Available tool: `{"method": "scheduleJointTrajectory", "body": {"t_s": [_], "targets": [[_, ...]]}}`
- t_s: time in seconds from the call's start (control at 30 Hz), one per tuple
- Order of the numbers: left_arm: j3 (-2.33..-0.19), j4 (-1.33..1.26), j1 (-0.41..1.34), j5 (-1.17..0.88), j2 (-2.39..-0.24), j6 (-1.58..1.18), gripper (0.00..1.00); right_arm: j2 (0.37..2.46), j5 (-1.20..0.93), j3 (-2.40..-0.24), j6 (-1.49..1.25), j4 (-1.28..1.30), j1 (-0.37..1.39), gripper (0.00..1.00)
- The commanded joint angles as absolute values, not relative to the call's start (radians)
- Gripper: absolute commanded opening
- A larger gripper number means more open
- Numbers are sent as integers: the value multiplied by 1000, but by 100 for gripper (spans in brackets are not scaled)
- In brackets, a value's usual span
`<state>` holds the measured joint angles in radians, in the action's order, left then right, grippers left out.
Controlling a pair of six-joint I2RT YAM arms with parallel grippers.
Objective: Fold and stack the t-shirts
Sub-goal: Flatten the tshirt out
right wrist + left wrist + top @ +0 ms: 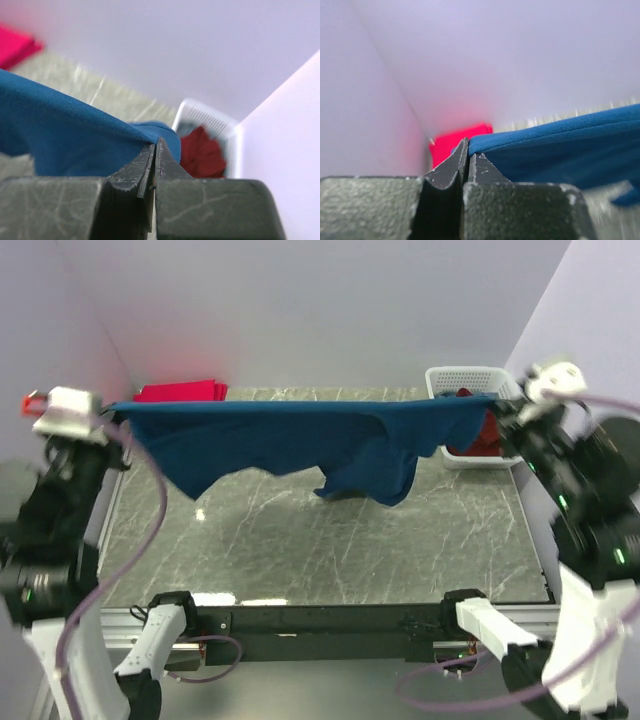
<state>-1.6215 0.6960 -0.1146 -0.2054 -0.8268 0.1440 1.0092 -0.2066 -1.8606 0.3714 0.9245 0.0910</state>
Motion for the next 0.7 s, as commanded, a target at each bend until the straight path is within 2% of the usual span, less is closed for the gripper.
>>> {"method": "scheduleJointTrajectory", "body": {"t_s": [0.0,0.1,0.23,0.43,0.67], "targets": [[-1678,629,-135,-65,-779,132,0,907,-74,-1849,374,758,77,0],[-1729,641,-135,-43,-775,143,1,851,-52,-1845,391,690,78,0],[-1763,664,-135,-37,-821,153,0,900,-45,-1873,420,655,78,0],[-1643,634,-133,-100,-914,178,1,1044,-106,-1789,469,581,78,0],[-1441,528,-133,-233,-1124,152,1,1247,-179,-1559,500,436,107,0]]}}
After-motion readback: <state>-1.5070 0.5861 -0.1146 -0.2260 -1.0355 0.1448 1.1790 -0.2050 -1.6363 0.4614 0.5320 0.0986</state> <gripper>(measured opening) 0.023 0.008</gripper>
